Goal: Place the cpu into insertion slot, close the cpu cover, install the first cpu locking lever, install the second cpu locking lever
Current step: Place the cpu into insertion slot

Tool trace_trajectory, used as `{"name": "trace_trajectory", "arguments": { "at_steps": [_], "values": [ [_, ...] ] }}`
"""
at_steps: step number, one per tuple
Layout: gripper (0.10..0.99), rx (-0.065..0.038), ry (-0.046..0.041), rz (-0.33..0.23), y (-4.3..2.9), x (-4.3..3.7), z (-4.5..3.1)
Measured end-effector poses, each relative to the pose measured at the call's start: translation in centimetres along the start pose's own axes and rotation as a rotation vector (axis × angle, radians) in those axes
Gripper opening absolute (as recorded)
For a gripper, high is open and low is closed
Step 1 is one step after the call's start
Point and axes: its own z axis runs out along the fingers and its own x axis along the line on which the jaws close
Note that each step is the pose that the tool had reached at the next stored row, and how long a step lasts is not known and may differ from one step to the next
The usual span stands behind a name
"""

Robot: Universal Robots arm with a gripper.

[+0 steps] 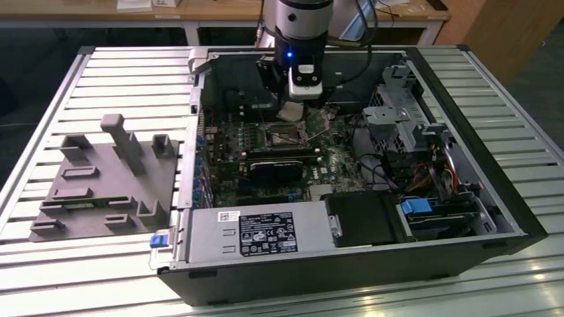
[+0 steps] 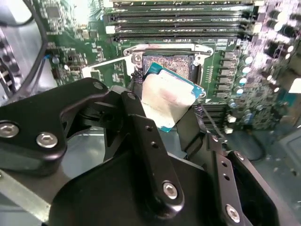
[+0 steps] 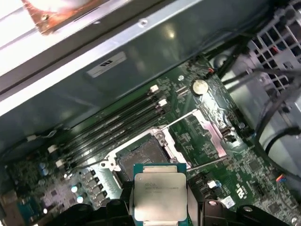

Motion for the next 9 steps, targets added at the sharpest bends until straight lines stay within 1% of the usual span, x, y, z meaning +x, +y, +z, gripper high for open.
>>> {"name": "trace_trajectory", "arguments": {
  "at_steps": [9],
  "values": [
    [0.533,-0.003,-0.0146,0.162,-0.05,-0.01,0.58]
  ]
}}
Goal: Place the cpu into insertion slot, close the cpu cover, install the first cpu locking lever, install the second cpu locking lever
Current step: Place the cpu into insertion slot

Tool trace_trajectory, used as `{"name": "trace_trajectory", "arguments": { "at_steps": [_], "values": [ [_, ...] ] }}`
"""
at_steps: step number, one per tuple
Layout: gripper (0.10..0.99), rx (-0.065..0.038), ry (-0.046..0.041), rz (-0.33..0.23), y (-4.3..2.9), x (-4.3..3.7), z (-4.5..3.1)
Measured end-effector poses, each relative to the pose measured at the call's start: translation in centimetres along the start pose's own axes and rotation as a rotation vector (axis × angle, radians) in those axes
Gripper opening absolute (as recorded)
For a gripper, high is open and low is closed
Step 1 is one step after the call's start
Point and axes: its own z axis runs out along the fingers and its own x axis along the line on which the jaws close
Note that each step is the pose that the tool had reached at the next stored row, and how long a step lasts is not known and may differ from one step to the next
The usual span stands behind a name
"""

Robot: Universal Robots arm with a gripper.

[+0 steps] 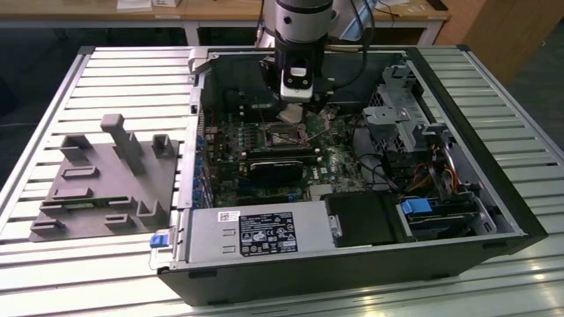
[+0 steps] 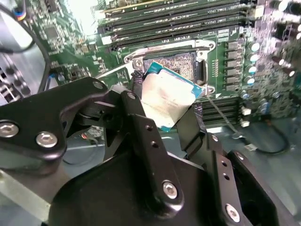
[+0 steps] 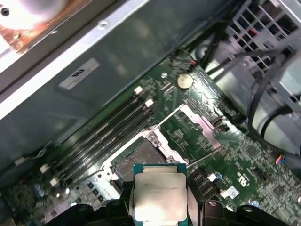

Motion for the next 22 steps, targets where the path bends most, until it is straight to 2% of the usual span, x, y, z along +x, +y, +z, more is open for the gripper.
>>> {"name": "trace_trajectory", "arguments": {
  "at_steps": [22],
  "values": [
    [0.533,-0.008,-0.0357,0.398,-0.13,-0.03,1.47]
  ]
}}
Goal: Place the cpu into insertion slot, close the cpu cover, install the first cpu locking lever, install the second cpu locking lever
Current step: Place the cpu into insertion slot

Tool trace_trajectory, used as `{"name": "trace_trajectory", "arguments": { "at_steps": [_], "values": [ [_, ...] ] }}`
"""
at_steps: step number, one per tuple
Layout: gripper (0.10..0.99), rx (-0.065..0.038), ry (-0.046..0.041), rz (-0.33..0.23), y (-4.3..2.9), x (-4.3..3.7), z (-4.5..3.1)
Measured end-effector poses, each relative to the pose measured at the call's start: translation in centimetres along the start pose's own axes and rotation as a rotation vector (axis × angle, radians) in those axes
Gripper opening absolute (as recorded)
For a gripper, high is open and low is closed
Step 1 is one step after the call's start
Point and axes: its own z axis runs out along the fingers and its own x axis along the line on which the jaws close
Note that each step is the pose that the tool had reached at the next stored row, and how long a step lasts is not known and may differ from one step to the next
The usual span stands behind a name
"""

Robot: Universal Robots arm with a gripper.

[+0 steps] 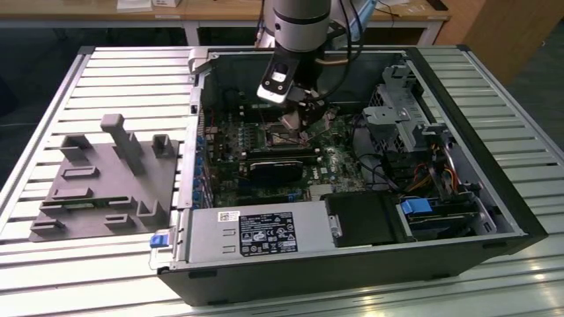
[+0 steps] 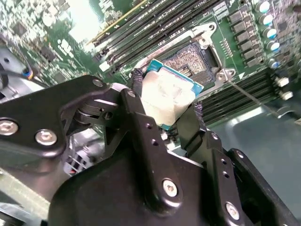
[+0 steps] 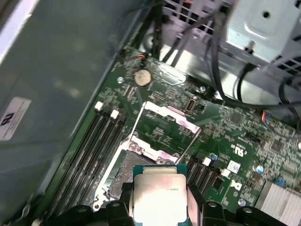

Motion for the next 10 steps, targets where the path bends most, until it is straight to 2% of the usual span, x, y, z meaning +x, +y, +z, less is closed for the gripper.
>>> {"name": "trace_trajectory", "arguments": {
  "at_steps": [10],
  "values": [
    [0.533,-0.004,-0.0162,0.182,-0.06,-0.01,0.67]
  ]
}}
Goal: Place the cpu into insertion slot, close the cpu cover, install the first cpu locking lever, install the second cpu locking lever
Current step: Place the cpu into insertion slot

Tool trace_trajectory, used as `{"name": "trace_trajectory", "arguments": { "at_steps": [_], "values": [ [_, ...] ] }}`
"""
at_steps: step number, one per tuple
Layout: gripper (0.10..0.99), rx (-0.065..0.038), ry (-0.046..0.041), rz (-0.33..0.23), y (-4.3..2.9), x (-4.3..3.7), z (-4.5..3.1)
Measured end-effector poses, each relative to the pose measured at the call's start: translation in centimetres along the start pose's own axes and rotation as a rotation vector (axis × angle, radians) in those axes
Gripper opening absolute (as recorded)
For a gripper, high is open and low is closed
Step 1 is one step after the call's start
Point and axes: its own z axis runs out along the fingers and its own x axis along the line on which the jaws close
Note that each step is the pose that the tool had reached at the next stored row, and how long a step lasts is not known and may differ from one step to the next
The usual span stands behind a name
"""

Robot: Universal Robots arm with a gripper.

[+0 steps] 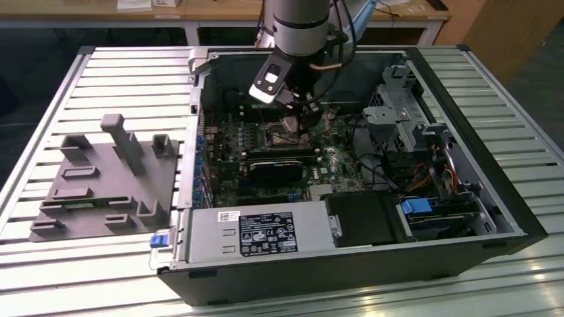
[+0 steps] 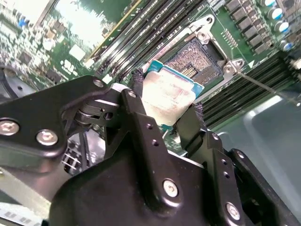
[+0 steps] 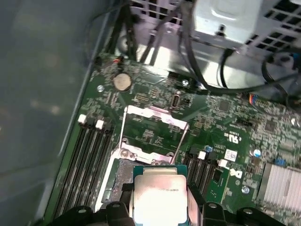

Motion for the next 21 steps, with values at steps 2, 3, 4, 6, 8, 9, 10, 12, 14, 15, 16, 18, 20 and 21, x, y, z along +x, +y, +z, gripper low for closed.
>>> {"name": "trace_trajectory", "arguments": {
  "at_steps": [2,3,4,6,8,9,10,12,14,15,16,18,20,21],
  "values": [
    [0.533,-0.001,-0.0033,0.036,-0.01,0.0,0.13],
    [0.533,-0.001,-0.0049,0.054,-0.02,0.0,0.2],
    [0.533,-0.001,-0.0065,0.072,-0.02,-0.01,0.26],
    [0.533,-0.002,-0.0099,0.109,-0.04,-0.01,0.4],
    [0.533,-0.003,-0.013,0.145,-0.05,-0.01,0.53],
    [0.533,-0.003,-0.0147,0.163,-0.05,-0.01,0.6],
    [0.533,-0.004,-0.0163,0.181,-0.06,-0.01,0.67],
    [0.533,-0.004,-0.0188,0.208,-0.07,0.0,0.81],
    [0.533,-0.004,-0.0206,0.227,-0.07,0.06,0.93],
    [0.533,-0.004,-0.0213,0.234,-0.07,0.11,1.01],
    [0.533,-0.005,-0.0216,0.24,-0.06,0.2,1.08],
    [0.533,-0.005,-0.0224,0.246,-0.01,0.51,1.26],
    [0.533,-0.005,-0.0238,0.247,0.07,0.94,1.44],
    [0.533,-0.005,-0.0247,0.247,0.12,1.15,1.52]
  ]
}}
